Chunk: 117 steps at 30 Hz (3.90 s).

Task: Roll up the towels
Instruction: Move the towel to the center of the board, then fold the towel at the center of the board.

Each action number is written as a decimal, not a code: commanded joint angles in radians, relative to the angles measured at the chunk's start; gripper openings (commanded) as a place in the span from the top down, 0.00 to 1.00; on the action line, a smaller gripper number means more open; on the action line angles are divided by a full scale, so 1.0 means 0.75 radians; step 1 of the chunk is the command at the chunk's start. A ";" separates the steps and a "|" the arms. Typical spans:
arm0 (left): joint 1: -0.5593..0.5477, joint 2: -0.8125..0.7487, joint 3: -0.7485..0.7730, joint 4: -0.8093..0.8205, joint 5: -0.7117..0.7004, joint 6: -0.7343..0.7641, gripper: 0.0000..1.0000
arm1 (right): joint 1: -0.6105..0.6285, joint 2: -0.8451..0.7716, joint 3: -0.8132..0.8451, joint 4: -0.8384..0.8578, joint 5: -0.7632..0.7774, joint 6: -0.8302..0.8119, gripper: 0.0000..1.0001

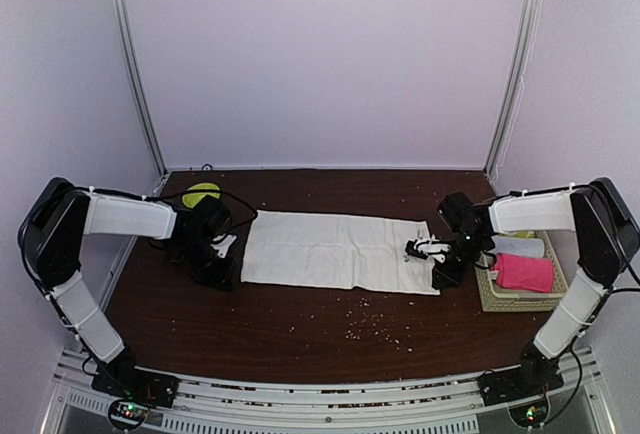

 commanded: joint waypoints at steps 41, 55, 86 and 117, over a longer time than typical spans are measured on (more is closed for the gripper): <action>-0.124 -0.251 -0.365 -0.149 0.011 -0.303 1.00 | 0.099 -0.098 -0.060 -0.277 -0.039 -0.119 0.88; -0.031 -0.310 0.146 -0.335 0.069 -0.069 0.62 | -0.026 -0.111 0.396 -0.552 -0.181 -0.127 0.50; 0.325 0.264 0.329 0.046 0.038 0.118 0.60 | -0.096 0.760 1.059 -0.307 -0.281 0.215 0.57; 0.322 0.344 0.317 0.139 0.037 0.133 0.86 | -0.010 0.742 0.925 -0.257 -0.038 0.237 0.74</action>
